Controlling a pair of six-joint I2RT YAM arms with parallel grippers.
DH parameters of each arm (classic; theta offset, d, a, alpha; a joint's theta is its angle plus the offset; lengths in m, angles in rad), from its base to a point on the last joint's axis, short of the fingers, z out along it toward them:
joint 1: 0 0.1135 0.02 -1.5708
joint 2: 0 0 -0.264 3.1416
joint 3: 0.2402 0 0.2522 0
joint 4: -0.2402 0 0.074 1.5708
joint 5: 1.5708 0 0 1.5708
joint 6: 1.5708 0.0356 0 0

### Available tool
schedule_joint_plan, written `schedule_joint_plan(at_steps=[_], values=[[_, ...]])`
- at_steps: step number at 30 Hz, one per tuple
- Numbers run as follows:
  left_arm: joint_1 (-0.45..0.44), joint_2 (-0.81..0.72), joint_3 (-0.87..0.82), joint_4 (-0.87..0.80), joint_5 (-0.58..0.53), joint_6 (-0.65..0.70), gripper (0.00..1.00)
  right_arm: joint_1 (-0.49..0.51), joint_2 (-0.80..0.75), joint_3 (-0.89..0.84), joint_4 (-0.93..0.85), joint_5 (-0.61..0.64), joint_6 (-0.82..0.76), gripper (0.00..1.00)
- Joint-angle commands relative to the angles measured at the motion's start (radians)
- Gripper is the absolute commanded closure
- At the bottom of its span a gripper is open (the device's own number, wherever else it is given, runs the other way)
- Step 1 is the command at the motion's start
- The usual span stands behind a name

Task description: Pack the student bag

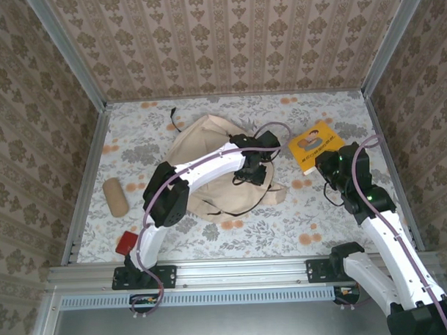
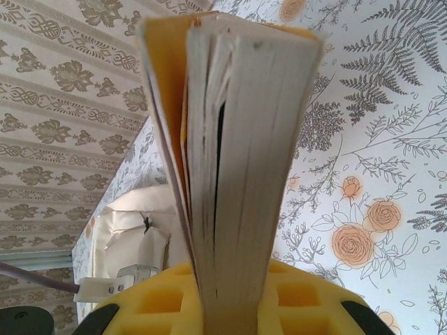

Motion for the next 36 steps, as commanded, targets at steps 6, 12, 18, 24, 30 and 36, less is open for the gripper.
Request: schedule_joint_plan(at_steps=[6, 12, 18, 24, 30, 36], values=[[0.005, -0.076, -0.014, 0.014, 0.005, 0.034, 0.92, -0.006, -0.024, 0.001, 0.048, -0.012, -0.021, 0.92], [0.055, -0.203, -0.084, 0.112, 0.105, 0.086, 1.00, -0.007, -0.045, -0.017, 0.036, -0.018, -0.046, 0.92], [0.163, -0.378, -0.212, 0.229, 0.225, 0.079, 1.00, -0.009, -0.089, -0.039, 0.031, -0.066, -0.108, 0.92], [0.285, -0.569, -0.385, 0.430, 0.340, 0.016, 1.00, -0.009, -0.102, -0.054, 0.084, -0.241, -0.194, 0.93], [0.317, -0.691, -0.482, 0.567, 0.328, 0.012, 1.00, -0.003, -0.065, -0.117, 0.264, -0.494, -0.156, 0.93], [0.319, -0.728, -0.515, 0.633, 0.352, 0.007, 1.00, 0.055, -0.009, -0.176, 0.369, -0.562, -0.075, 0.92]])
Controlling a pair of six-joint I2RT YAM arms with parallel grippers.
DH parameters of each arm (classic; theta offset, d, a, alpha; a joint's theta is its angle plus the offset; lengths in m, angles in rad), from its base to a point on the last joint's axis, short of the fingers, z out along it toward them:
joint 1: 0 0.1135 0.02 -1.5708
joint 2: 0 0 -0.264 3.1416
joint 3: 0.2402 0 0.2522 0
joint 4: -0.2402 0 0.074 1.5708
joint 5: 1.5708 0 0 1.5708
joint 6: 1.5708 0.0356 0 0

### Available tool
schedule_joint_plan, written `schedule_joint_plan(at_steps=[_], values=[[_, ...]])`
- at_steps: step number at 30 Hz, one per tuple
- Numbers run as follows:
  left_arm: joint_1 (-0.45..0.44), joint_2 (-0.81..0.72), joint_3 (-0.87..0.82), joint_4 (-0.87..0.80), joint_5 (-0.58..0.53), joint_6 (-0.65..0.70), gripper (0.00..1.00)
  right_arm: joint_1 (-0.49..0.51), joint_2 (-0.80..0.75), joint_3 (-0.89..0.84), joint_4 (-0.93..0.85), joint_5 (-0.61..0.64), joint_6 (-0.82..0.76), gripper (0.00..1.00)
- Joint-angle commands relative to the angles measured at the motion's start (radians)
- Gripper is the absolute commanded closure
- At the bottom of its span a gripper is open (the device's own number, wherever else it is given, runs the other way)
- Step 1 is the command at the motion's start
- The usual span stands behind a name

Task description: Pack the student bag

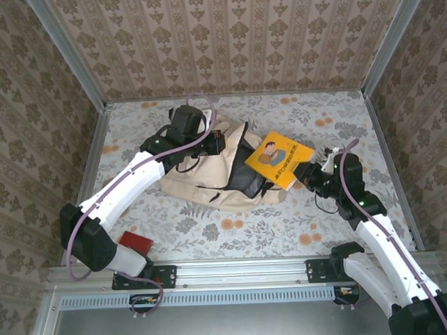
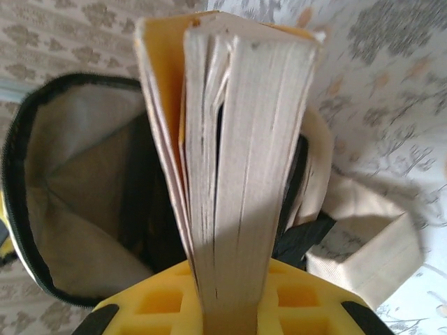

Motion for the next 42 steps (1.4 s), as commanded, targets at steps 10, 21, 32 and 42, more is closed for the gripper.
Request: schedule_joint_plan(at_steps=[10, 21, 32, 42], values=[[0.007, -0.038, 0.003, 0.122, 0.066, -0.017, 1.00, 0.113, 0.123, 0.007, 0.291, -0.115, 0.065, 0.92], [0.007, -0.060, -0.015, 0.128, 0.073, -0.022, 1.00, 0.195, 0.318, 0.085, 0.517, -0.149, 0.135, 0.91], [0.009, -0.066, -0.007, 0.148, 0.078, -0.029, 1.00, 0.312, 0.670, 0.236, 0.661, -0.011, 0.199, 0.93], [0.017, -0.083, -0.026, 0.149, 0.083, -0.044, 1.00, 0.404, 0.967, 0.410, 0.677, 0.182, 0.210, 0.94]])
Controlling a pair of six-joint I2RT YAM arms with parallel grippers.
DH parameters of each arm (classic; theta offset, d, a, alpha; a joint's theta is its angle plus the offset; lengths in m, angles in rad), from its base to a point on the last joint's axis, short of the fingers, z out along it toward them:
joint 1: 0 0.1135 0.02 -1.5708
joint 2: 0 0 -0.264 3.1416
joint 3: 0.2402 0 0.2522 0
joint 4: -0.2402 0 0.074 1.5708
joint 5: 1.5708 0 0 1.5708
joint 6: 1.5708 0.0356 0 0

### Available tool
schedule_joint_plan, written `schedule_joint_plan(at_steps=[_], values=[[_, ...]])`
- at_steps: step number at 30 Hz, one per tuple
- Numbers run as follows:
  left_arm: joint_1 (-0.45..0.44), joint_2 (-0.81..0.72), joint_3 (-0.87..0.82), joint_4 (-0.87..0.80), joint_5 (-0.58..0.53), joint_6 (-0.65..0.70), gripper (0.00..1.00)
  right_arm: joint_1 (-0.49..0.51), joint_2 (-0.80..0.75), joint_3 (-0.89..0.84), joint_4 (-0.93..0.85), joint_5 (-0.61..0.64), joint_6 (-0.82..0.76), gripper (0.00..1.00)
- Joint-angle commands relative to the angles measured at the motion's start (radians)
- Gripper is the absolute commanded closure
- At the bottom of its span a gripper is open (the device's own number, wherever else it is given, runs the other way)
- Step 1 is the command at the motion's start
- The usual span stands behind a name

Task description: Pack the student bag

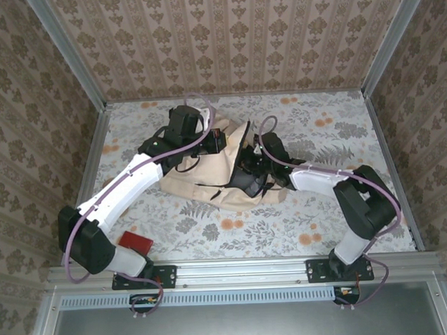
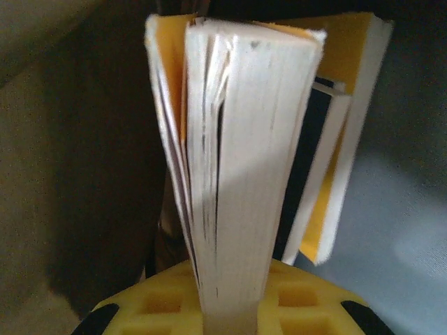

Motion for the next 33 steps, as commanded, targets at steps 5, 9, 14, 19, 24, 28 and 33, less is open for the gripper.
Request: schedule_joint_plan(at_steps=[5, 9, 14, 19, 24, 28, 33], values=[[0.009, -0.059, 0.006, 0.087, 0.041, -0.020, 1.00, 0.046, 0.146, 0.169, 0.029, 0.108, 0.006, 0.91], [0.012, -0.059, 0.001, 0.086, 0.040, -0.023, 1.00, 0.046, 0.186, 0.182, 0.036, 0.116, 0.015, 0.77], [0.018, -0.059, -0.009, 0.086, 0.043, -0.031, 1.00, 0.034, 0.130, 0.130, 0.008, 0.126, 0.009, 0.52], [0.031, -0.060, -0.017, 0.076, 0.040, -0.038, 1.00, -0.008, -0.001, 0.015, -0.086, 0.133, -0.010, 0.37], [0.047, -0.063, -0.038, 0.073, 0.041, -0.047, 1.00, -0.061, -0.187, -0.132, -0.140, 0.115, -0.032, 0.33], [0.049, -0.044, -0.044, 0.079, 0.068, -0.056, 1.00, -0.102, -0.363, -0.186, -0.323, 0.167, -0.093, 0.30], [0.046, 0.016, -0.021, 0.082, 0.113, -0.069, 1.00, -0.153, -0.541, -0.219, -0.564, 0.258, -0.159, 0.29]])
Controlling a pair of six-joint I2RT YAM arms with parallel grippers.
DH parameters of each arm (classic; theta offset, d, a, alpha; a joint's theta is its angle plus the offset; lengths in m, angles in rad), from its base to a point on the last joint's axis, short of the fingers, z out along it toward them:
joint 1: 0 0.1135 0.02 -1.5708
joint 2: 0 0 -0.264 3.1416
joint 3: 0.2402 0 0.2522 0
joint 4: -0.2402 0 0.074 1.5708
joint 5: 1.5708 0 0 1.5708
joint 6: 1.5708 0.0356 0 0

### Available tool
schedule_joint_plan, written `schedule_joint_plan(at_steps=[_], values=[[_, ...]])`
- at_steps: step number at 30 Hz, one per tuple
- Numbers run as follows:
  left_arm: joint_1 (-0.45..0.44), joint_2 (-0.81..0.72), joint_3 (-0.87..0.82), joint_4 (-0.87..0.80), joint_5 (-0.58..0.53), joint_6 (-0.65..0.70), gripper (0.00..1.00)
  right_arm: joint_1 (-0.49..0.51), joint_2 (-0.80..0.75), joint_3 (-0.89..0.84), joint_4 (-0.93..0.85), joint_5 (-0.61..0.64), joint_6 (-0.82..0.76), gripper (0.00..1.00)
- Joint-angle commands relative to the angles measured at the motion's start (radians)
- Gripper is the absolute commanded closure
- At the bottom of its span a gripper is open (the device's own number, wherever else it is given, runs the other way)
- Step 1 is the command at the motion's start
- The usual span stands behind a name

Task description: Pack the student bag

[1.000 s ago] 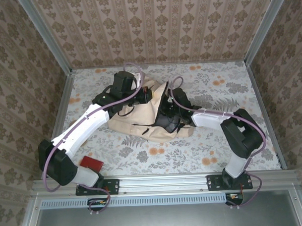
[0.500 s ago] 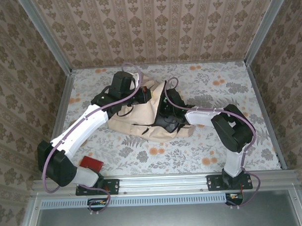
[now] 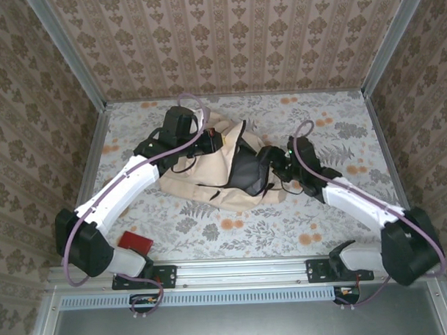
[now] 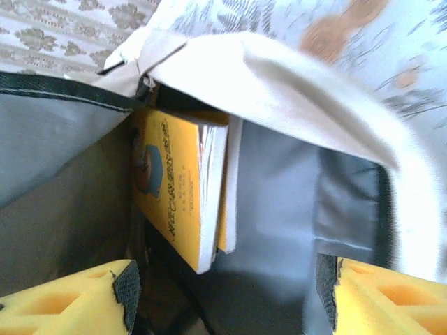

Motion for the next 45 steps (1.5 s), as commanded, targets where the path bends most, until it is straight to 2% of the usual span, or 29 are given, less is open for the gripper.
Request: schedule_joint_plan(at_steps=[1, 9, 13, 18, 20, 22, 25, 26, 28, 32, 39, 45], values=[[0.004, 0.047, 0.033, 0.054, 0.053, -0.025, 1.00, -0.023, -0.105, -0.032, -0.246, 0.098, -0.082, 0.29], [-0.039, 0.267, 0.289, 0.091, 0.063, -0.028, 1.00, -0.021, -0.302, -0.023, -0.442, 0.171, -0.174, 0.32], [-0.045, 0.365, 0.412, 0.091, 0.075, -0.028, 1.00, 0.008, -0.334, 0.012, -0.526, 0.189, -0.233, 0.38], [-0.054, 0.415, 0.444, 0.094, 0.087, -0.038, 0.98, 0.079, -0.328, 0.039, -0.595, 0.209, -0.264, 0.42], [-0.056, 0.414, 0.424, 0.081, 0.085, -0.039, 0.79, 0.118, -0.310, 0.049, -0.599, 0.233, -0.270, 0.43], [-0.053, 0.398, 0.391, 0.053, 0.067, -0.039, 0.53, 0.173, -0.277, 0.069, -0.608, 0.277, -0.281, 0.44], [-0.035, 0.356, 0.318, 0.023, 0.036, -0.048, 0.35, 0.265, -0.208, 0.114, -0.630, 0.366, -0.307, 0.45], [-0.026, 0.336, 0.290, 0.020, 0.027, -0.054, 0.32, 0.292, -0.181, 0.131, -0.637, 0.398, -0.316, 0.45], [-0.002, 0.290, 0.221, 0.012, 0.008, -0.076, 0.28, 0.347, -0.108, 0.174, -0.661, 0.458, -0.327, 0.45], [0.037, 0.201, 0.084, -0.014, -0.038, -0.108, 0.26, 0.405, 0.033, 0.246, -0.674, 0.486, -0.299, 0.46], [0.047, 0.093, -0.103, -0.050, -0.131, -0.165, 0.26, 0.461, 0.266, 0.332, -0.656, 0.479, -0.118, 0.45], [0.059, 0.060, -0.211, -0.016, -0.144, -0.226, 0.26, 0.484, 0.441, 0.429, -0.758, 0.524, 0.006, 0.54]])
